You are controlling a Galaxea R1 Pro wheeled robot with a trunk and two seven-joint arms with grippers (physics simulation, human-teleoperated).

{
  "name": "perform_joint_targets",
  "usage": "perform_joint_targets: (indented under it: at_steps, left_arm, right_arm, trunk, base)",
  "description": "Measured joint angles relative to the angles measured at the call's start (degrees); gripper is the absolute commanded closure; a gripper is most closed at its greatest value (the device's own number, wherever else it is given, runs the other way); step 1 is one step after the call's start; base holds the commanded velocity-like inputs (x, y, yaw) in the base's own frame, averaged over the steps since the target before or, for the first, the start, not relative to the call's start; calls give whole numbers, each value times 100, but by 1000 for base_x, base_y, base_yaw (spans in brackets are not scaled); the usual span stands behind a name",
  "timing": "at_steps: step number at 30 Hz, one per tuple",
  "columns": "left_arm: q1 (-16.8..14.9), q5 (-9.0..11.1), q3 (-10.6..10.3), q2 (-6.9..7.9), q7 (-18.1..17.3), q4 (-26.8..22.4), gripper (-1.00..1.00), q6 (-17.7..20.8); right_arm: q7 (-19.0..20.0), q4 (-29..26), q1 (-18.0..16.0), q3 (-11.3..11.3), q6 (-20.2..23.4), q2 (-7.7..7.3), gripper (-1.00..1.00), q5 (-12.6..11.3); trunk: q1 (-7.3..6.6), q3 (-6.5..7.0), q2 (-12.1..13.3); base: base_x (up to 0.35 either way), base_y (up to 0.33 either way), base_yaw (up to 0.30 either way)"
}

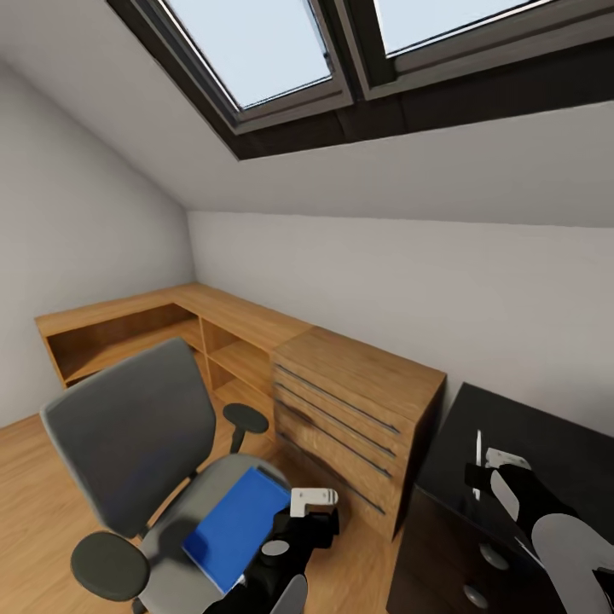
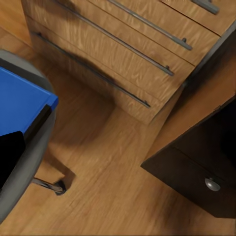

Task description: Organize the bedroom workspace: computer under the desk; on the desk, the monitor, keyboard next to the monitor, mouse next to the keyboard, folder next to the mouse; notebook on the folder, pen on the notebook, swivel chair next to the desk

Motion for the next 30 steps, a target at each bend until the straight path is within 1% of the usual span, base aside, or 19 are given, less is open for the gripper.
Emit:
perform_joint_targets:
  at_steps: [18,19,30]
  left_arm:
    - [0,7,9,8,8,24,-100,-2]
    - [0,7,9,8,8,24,-100,-2]
    - [0,7,9,8,8,24,-100,-2]
  right_arm:
    - [-1,-5,0,11,-10,3,100,9]
    - [-1,-4,0,11,-10,4,-100,11]
    - [-8,0,0,18,-17,9,-100,15]
  trunk:
    - [2,0,1]
    - [2,0,1]
    - [2,0,1]
  base:
    - [22,0,0]
    - [0,0,0]
    - [0,0,0]
